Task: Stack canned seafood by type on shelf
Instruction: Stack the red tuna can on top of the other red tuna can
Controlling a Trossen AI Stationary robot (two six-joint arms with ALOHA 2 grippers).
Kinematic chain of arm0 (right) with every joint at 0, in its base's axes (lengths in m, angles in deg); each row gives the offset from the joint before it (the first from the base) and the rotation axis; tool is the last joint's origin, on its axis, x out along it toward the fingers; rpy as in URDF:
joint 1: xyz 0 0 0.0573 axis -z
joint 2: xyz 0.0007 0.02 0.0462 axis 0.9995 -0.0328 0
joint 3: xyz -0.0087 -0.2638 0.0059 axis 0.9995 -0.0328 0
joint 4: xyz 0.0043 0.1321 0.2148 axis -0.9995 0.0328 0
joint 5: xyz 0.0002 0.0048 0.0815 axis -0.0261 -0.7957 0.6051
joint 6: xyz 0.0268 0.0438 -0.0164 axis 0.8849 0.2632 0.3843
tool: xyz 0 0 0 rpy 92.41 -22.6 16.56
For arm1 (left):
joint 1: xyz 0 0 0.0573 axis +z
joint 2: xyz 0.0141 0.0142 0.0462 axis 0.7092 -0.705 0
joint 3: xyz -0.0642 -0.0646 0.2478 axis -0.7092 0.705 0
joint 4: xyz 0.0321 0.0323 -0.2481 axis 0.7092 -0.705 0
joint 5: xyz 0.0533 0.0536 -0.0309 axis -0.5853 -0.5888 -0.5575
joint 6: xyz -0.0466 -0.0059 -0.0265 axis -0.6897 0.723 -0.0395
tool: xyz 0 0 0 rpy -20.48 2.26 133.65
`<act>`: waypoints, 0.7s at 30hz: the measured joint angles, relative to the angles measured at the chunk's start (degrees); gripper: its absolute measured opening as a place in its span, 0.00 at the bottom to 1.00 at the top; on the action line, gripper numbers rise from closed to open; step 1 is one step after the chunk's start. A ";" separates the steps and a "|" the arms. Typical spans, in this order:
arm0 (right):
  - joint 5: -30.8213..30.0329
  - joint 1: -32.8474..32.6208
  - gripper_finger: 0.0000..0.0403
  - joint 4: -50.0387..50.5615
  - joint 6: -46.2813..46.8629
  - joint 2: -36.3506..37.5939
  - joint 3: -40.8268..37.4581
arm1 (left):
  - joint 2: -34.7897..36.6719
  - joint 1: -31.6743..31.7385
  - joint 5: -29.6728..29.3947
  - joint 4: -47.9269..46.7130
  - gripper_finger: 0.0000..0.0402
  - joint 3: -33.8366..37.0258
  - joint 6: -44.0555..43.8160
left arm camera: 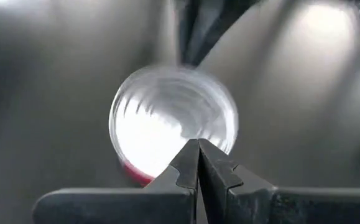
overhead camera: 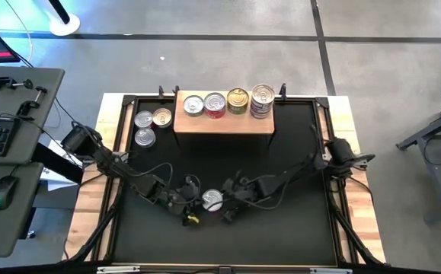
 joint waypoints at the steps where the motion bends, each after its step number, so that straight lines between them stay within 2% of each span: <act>1: -0.38 -0.01 0.01 -0.49 -0.02 -0.77 1.26 | -0.52 0.00 -0.01 -0.59 0.00 0.15 -0.02; 6: -1.85 -0.36 0.00 0.83 -0.49 -2.14 4.24 | -3.80 -0.03 0.03 -0.06 0.00 -0.49 -1.58; 21: -3.12 -0.76 0.00 1.41 1.71 -2.51 4.03 | -9.13 -0.15 -0.02 6.10 0.00 -0.64 -2.99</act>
